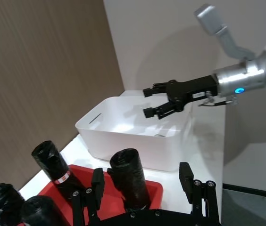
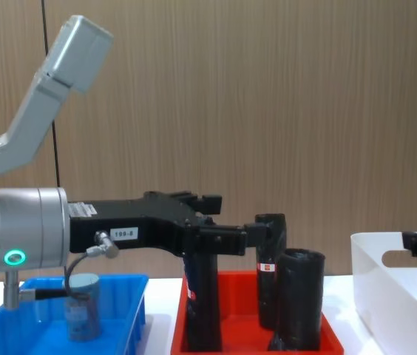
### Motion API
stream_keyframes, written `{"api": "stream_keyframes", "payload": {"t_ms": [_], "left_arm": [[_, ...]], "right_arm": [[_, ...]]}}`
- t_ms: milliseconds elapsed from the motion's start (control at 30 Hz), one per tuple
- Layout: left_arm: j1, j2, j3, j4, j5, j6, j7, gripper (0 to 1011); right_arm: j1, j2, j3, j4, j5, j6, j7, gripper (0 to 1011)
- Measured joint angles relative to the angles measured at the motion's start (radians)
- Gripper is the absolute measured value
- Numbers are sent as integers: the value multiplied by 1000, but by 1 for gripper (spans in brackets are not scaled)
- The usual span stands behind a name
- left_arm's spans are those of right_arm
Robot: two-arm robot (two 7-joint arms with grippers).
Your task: Pick the cotton swabs from the blue box and place them into the white box.
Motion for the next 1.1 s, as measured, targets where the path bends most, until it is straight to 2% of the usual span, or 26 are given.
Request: {"api": "stream_keyframes", "payload": {"t_ms": [700,933,1100], "left_arm": [[63,-3,28,-88,47,-10,280,1004],[83,-4,36,-116,63,-14,370,1004],[98,-5,42,-137,74,-17,438,1004]], "right_arm": [[-203,-41,-17,-275,15,-76,-145,1002],[-240,-48,-20,-326,17,-90,-173,1002],[-246,-49,-21,-333,17,-92,-177,1002]]}}
